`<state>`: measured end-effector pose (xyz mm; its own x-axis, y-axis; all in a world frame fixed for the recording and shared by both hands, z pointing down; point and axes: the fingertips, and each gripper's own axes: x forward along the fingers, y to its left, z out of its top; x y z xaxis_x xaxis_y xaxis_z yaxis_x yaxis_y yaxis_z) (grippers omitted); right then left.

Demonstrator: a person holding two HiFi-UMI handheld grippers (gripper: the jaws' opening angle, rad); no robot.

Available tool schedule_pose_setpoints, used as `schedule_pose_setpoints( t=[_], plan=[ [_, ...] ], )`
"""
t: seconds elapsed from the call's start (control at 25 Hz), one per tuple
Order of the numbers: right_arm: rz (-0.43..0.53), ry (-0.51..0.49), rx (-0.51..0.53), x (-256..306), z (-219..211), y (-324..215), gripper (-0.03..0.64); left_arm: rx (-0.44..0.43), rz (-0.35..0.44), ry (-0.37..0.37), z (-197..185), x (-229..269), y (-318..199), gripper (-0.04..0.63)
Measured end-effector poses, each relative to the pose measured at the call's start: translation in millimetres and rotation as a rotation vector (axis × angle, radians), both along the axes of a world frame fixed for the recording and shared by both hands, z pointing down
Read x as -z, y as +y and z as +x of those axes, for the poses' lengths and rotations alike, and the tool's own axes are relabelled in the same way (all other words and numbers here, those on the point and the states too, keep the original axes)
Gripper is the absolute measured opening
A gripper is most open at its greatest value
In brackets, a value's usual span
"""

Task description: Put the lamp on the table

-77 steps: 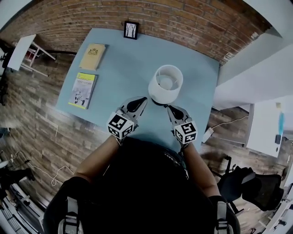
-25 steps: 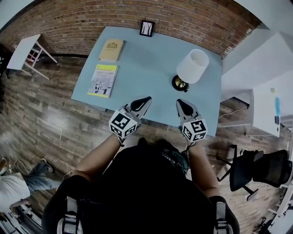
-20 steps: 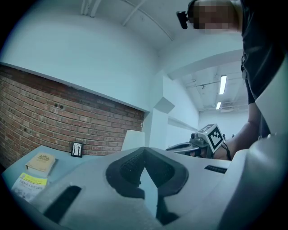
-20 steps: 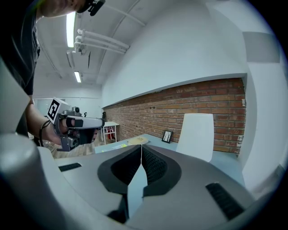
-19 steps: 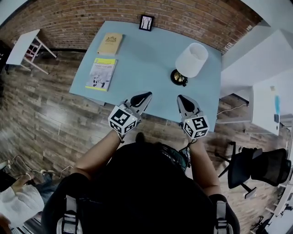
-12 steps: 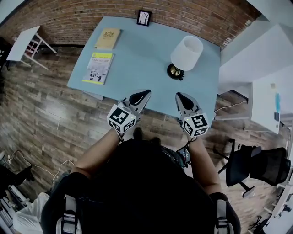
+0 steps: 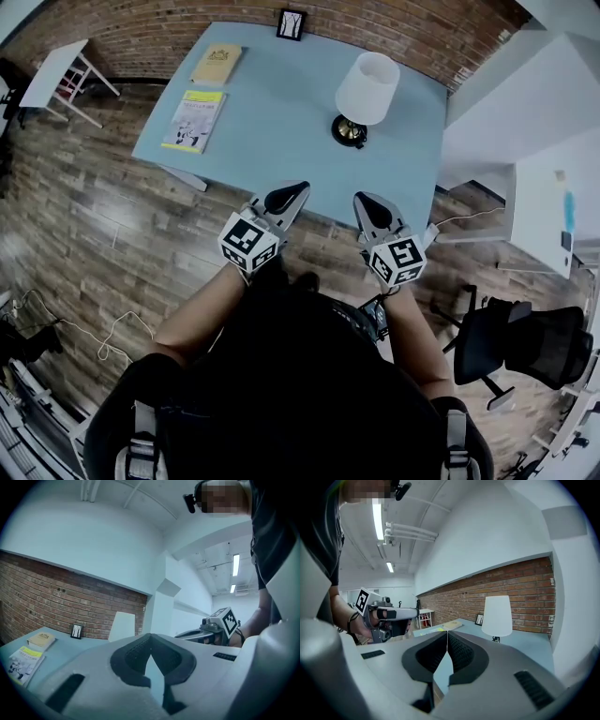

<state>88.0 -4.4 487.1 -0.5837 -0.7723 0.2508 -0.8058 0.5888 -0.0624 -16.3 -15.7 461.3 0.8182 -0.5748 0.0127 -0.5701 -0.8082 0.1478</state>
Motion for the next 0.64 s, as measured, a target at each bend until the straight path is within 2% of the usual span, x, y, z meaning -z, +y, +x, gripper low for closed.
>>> schedule_pose_setpoints(
  t=[0.24,0.64],
  plan=[
    [-0.006,-0.014,0.021,-2.5,12.8,18.1,0.018,0.041,0.001,-0.002,8.0,-0.8,15.8,0.009],
    [0.005,-0.028,0.031,2.8,18.1,29.9,0.018,0.05,-0.001,-0.009,17.5,0.2,30.1,0.009]
  ],
)
